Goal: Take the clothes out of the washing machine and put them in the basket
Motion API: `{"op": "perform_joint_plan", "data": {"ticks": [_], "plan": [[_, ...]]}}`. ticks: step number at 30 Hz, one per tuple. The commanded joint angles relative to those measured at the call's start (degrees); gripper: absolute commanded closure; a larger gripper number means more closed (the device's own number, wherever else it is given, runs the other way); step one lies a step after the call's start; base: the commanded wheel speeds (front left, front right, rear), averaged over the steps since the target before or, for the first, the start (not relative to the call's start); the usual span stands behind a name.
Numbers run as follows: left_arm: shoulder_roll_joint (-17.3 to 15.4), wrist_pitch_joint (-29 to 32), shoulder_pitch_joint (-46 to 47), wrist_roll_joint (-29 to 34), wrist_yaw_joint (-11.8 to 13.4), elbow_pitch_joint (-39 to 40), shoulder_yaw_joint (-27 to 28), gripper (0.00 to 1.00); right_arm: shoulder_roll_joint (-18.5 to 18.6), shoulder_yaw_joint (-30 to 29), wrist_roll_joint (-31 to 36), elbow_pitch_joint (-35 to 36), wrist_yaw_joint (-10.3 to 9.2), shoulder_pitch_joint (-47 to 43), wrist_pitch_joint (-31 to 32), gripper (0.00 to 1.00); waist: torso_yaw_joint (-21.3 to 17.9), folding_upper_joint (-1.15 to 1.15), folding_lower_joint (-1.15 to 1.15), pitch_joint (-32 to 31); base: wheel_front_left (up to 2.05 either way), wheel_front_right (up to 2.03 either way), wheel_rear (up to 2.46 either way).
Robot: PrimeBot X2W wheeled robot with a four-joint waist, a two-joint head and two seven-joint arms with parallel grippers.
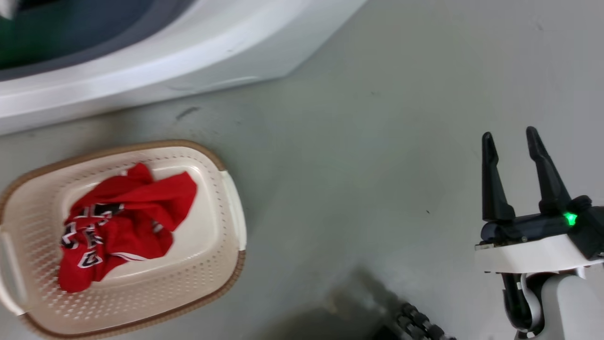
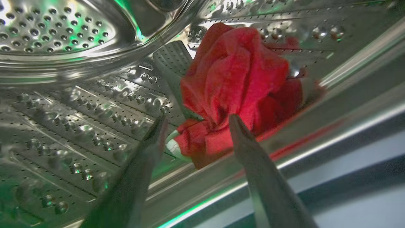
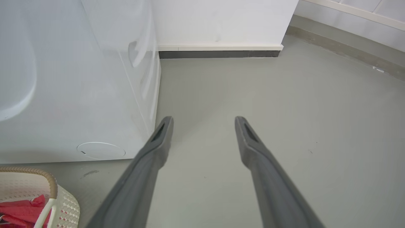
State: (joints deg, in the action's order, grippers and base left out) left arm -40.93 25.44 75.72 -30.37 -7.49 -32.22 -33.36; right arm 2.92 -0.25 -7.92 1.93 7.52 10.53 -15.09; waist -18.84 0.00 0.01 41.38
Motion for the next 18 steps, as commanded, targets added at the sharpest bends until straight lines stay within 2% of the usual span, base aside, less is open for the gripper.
{"op": "perform_joint_plan", "data": {"ticks": [1,8,16,17,18], "plan": [[-0.45,1.28,2.58,-0.36,0.09,-0.36,-0.55,0.0,-0.09,0.77,-0.62,0.14,-0.06,0.77,-0.11,0.0,-3.33,0.0,-0.01,3.49,0.0,0.0,0.0],[-0.44,9.72,10.38,-3.94,0.22,-4.95,-0.18,0.0,-0.09,4.08,-2.85,0.2,-0.06,0.94,-0.11,0.0,-6.68,0.0,-0.01,6.5,0.0,0.0,0.0],[-0.93,15.97,13.78,-1.51,0.27,-9.17,-3.23,0.0,-0.08,5.54,-3.86,0.63,-0.06,0.38,-0.11,0.0,-7.93,0.0,-0.01,7.91,0.0,0.0,0.0],[-0.76,16.47,13.77,-1.4,0.26,-9.66,-3.69,0.02,-0.08,5.45,-3.98,0.65,-0.06,0.28,-0.12,0.0,-7.88,0.0,-0.01,7.97,0.0,0.0,0.0],[-0.54,16.6,13.79,-1.44,0.21,-9.96,-4.0,0.31,-0.08,5.38,-4.07,0.7,-0.06,0.26,-0.12,0.0,-7.82,0.0,-0.01,8.08,0.0,0.0,0.0]]}}
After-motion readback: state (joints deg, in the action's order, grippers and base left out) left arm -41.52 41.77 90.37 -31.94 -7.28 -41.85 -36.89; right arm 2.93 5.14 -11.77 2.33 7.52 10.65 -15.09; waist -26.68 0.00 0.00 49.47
